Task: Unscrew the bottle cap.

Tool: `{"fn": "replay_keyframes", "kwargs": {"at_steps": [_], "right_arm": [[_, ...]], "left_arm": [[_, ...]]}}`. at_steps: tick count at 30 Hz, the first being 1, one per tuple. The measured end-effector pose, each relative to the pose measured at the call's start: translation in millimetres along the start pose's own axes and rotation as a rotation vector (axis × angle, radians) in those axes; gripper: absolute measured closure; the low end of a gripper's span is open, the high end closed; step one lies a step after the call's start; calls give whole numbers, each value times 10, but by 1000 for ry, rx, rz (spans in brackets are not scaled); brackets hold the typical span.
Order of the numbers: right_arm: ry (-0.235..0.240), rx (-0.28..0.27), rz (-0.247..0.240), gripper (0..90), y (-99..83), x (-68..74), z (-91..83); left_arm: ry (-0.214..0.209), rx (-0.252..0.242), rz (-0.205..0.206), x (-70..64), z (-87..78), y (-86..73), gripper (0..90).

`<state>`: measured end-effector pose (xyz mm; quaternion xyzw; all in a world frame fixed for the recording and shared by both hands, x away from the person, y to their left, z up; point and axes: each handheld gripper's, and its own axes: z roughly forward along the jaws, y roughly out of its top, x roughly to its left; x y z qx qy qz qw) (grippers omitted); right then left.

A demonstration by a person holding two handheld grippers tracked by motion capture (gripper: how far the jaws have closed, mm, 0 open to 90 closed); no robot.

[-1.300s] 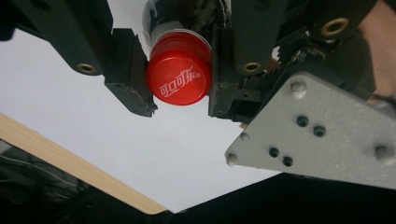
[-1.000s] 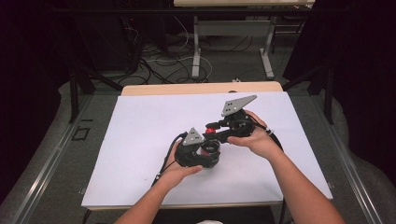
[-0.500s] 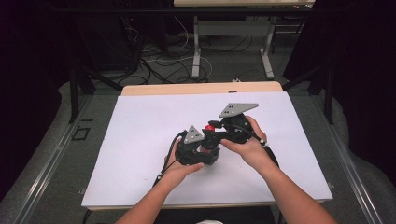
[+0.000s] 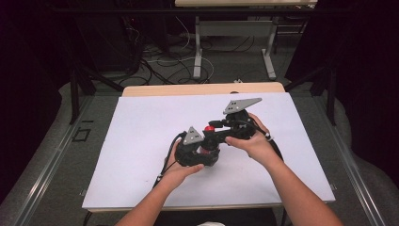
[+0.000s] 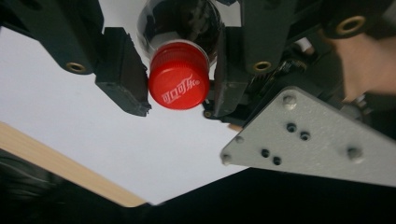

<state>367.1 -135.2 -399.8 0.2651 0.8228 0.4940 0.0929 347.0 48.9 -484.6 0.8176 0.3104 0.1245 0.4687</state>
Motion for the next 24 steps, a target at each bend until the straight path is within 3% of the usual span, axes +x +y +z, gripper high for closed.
{"fn": "replay_keyframes", "kwargs": {"at_steps": [2, 4, 6, 7, 9, 13, 14, 18, 21, 24], "right_arm": [[-55, -13, 34, 539, -7, 74, 2], [-103, -13, 37, 539, -8, 138, 11], [-121, -20, 28, 540, -7, 163, 22], [-159, -15, 23, 561, 1, 211, 32], [-164, -16, 0, 588, 4, 215, 49], [-111, -15, 15, 605, 8, 152, 57], [-96, -13, 18, 605, 11, 131, 58], [-30, -5, 29, 605, 19, 61, 67], [-3, 8, -1, 611, 30, 32, 76], [56, 47, -78, 615, 55, -17, 72]], "left_arm": [[15, -4, 5, -7, 3, 5, 300], [26, -4, -5, -21, 8, 5, 299], [26, -6, -7, -25, 13, 3, 300], [29, -5, -6, -30, 16, 1, 300], [26, -7, -8, -32, 16, 0, 299], [6, -1, -3, -32, 4, -2, 299], [3, 18, 15, -20, -9, 1, 299], [7, 1, 8, -19, -7, -3, 300], [6, 12, 11, -13, -13, -6, 300], [-25, 10, 19, -11, -20, -25, 300]]}}
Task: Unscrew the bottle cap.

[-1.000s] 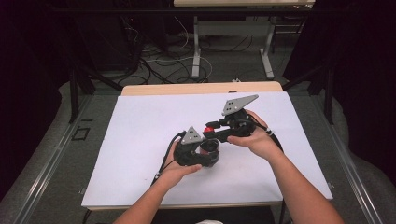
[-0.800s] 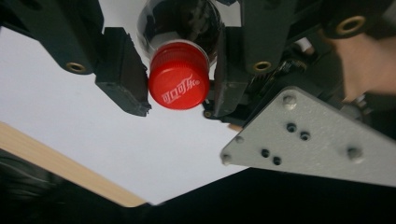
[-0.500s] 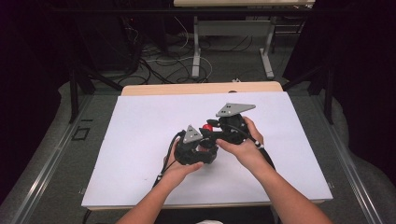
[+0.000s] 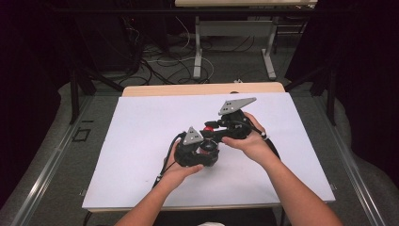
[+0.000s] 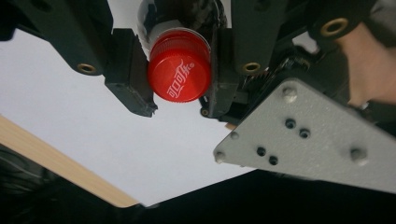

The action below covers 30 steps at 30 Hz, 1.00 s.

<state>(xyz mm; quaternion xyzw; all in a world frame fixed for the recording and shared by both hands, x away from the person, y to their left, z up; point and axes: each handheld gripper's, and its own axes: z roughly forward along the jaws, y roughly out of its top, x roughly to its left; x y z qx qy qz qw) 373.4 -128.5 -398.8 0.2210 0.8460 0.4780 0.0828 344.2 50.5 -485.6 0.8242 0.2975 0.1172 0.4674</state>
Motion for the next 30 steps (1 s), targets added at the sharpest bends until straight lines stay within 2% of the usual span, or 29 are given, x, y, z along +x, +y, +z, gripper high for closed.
{"fn": "replay_keyframes", "kwargs": {"at_steps": [1, 2, 3, 5, 6, 7, 8, 9, 10, 11, 13, 14, 17, 19, 26, 28, 30], "right_arm": [[28, -5, -41, 615, 3, -22, 3], [64, 0, -57, 616, 5, -47, -5], [101, 4, -76, 615, 6, -78, -10], [150, 8, -88, 613, 0, -123, -17], [151, 11, -80, 610, -2, -137, -17], [134, 13, -66, 595, -1, -130, -22], [100, 2, -59, 542, -1, -110, -24], [100, 2, -59, 542, -1, -110, -24], [40, -10, -41, 515, -1, -30, -36], [40, -10, -41, 515, -1, -30, -36], [-39, -22, -34, 509, -8, 56, -42], [-87, -41, -3, 514, -17, 129, -52], [-125, -56, 10, 528, -28, 175, -50], [-121, -64, 10, 530, -36, 176, -36], [-129, -70, -2, 547, -50, 168, 25], [-117, -69, -11, 599, -43, 143, 38], [-78, -63, -21, 613, -36, 83, 39]], "left_arm": [[0, 0, 0, 0, 0, 0, 300], [-26, -5, 14, 3, -9, -8, 300], [-24, -3, 33, 5, -11, -9, 300], [-27, -5, 35, 0, -9, -12, 300], [-25, -5, 32, -5, -6, -13, 300], [-26, 3, 26, 0, -10, -9, 300], [-9, -10, 6, 2, -1, -4, 300], [-9, -10, 6, 2, -1, -4, 300], [-4, -1, -5, 2, -7, 4, 300], [12, -9, -1, 12, -4, 12, 300], [20, 1, -12, 25, -16, 30, 300], [36, -8, -17, 14, -11, 41, 300], [34, -13, -11, 6, -10, 46, 300], [30, 3, -1, -12, -6, 52, 300], [22, -2, 12, -51, 30, 59, 300], [15, -3, 8, -56, 33, 57, 300], [6, 3, 9, -53, 31, 54, 300]]}}
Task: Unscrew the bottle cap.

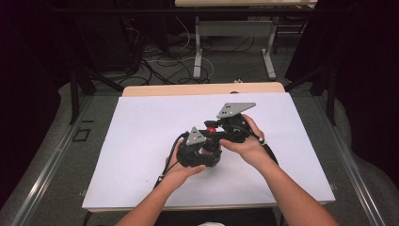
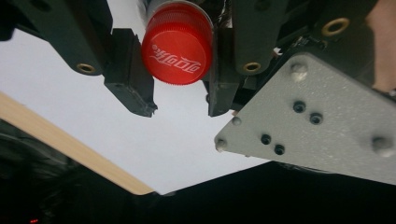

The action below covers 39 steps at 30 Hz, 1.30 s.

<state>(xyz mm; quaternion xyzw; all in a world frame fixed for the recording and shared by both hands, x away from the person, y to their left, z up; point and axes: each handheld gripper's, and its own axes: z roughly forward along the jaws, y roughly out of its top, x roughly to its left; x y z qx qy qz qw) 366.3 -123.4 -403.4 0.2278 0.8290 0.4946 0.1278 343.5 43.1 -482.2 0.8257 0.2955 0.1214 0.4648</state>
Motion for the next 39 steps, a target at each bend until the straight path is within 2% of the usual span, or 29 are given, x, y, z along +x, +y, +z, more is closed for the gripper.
{"fn": "replay_keyframes", "kwargs": {"at_steps": [2, 3, 4, 5, 6, 8, 9, 10, 11, 12, 13, 14, 15, 17, 18, 20, 24, 29, 34, 35, 36, 39], "right_arm": [[19, 6, 0, 615, 2, -17, 0], [58, 15, -32, 616, 6, -53, 6], [58, 15, -32, 616, 6, -53, 6], [82, 16, -49, 616, 6, -68, 9], [131, 29, -75, 614, 15, -118, 3], [169, 25, -88, 609, 12, -151, 4], [153, 20, -80, 571, 15, -152, -3], [138, 9, -66, 489, 19, -146, -12], [122, -9, -43, 468, 19, -124, -21], [122, -9, -43, 468, 19, -124, -21], [63, -13, -30, 462, 22, -60, -70], [29, -24, -28, 463, 17, -29, -81], [11, -14, -19, 466, 16, -7, -103], [-39, -19, 15, 479, -2, 37, -119], [-39, -19, 15, 479, -2, 37, -119], [-91, 0, 17, 501, -15, 90, -133], [-96, -6, 14, 523, -23, 139, -95], [-101, -9, 7, 558, -21, 123, -29], [-60, 7, -8, 603, -12, 73, 4], [-35, 14, -11, 605, -8, 50, 6], [33, 15, -25, 608, -2, -18, 19], [107, 31, -66, 610, 12, -85, 17]], "left_arm": [[-4, 6, -4, 2, -6, -11, 300], [-7, 10, 9, 11, -10, -9, 300], [-3, 2, 14, 10, -5, -16, 300], [-7, 5, 16, 12, -9, -18, 300], [-10, 1, 15, 11, -9, -21, 300], [-14, 0, 12, 9, -13, -22, 300], [-11, -2, 7, 9, -13, -22, 300], [-12, -5, 5, 18, -15, -20, 300], [-2, -8, -7, 31, -23, -15, 300], [-2, -8, -7, 31, -23, -15, 300], [-5, 1, -18, 49, -36, -6, 300], [-5, 1, -18, 49, -36, -6, 300], [4, 2, -11, 61, -43, -1, 300], [14, -9, -31, 55, -42, 0, 300], [15, -4, -27, 61, -49, 4, 300], [19, -15, -34, 58, -43, 9, 300], [16, -8, -28, 42, -36, 18, 300], [10, -4, -23, 12, -13, 14, 300], [3, 7, -14, 21, -23, -5, 299], [2, -1, -11, 28, -21, -10, 300], [2, 4, -2, 33, -27, -14, 300], [-5, -4, 0, 28, -31, -28, 300]]}}
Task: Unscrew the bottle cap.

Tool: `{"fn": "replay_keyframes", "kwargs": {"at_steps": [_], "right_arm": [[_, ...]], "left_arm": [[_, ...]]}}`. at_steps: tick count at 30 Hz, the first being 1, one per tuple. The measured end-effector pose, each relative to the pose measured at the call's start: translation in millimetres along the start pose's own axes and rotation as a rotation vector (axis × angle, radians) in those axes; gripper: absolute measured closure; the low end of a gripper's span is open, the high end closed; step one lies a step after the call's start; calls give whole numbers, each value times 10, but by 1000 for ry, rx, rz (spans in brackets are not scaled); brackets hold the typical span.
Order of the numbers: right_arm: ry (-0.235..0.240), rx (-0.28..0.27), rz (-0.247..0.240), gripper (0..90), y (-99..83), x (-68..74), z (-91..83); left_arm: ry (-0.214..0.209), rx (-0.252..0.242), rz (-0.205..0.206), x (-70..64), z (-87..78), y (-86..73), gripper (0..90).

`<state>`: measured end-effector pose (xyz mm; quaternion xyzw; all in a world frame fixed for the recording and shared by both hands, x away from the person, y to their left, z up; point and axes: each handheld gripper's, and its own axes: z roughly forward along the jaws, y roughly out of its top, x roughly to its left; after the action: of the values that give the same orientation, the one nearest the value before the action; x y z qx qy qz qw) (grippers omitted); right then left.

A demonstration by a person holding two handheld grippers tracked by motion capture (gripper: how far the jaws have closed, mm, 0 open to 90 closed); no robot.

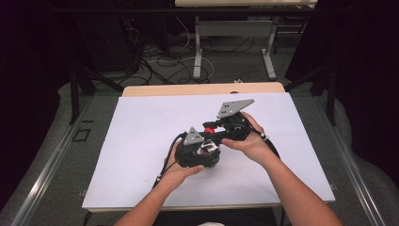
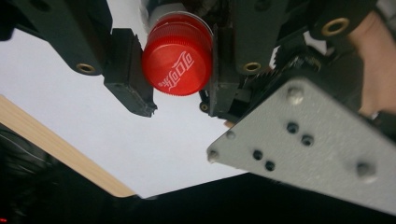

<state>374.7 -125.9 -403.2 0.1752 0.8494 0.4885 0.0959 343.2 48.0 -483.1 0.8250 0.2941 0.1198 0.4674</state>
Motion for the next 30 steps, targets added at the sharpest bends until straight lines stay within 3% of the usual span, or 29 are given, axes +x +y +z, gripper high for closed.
{"fn": "replay_keyframes", "kwargs": {"at_steps": [1, 2, 3, 9, 10, 12, 14, 18, 26, 30], "right_arm": [[0, 0, 0, 610, 0, 0, 0], [42, 18, -15, 610, 10, -45, -15], [53, 20, -30, 610, 12, -62, -17], [61, 22, -31, 603, 16, -74, -17], [31, 26, -34, 524, 17, -50, -18], [16, 30, -32, 519, 20, -35, -27], [-61, 10, -23, 471, 34, 38, -56], [-182, 14, -1, 464, 39, 145, -101], [-265, 15, 49, 564, 12, 270, -53], [-254, 17, 47, 591, 18, 250, -26]], "left_arm": [[-3, 2, 4, -2, -2, -1, 300], [-7, 3, 5, -3, -1, -1, 300], [-11, 11, 6, -6, -6, 3, 301], [-3, 0, 7, 3, 11, 8, 301], [-5, 1, -1, 5, 8, 10, 301], [-3, -3, -6, 10, 3, 18, 300], [5, -6, -10, 14, -5, 26, 301], [14, -1, -14, 23, -18, 47, 300], [30, -3, -21, 3, 16, 45, 300], [24, -4, -19, -7, 19, 42, 300]]}}
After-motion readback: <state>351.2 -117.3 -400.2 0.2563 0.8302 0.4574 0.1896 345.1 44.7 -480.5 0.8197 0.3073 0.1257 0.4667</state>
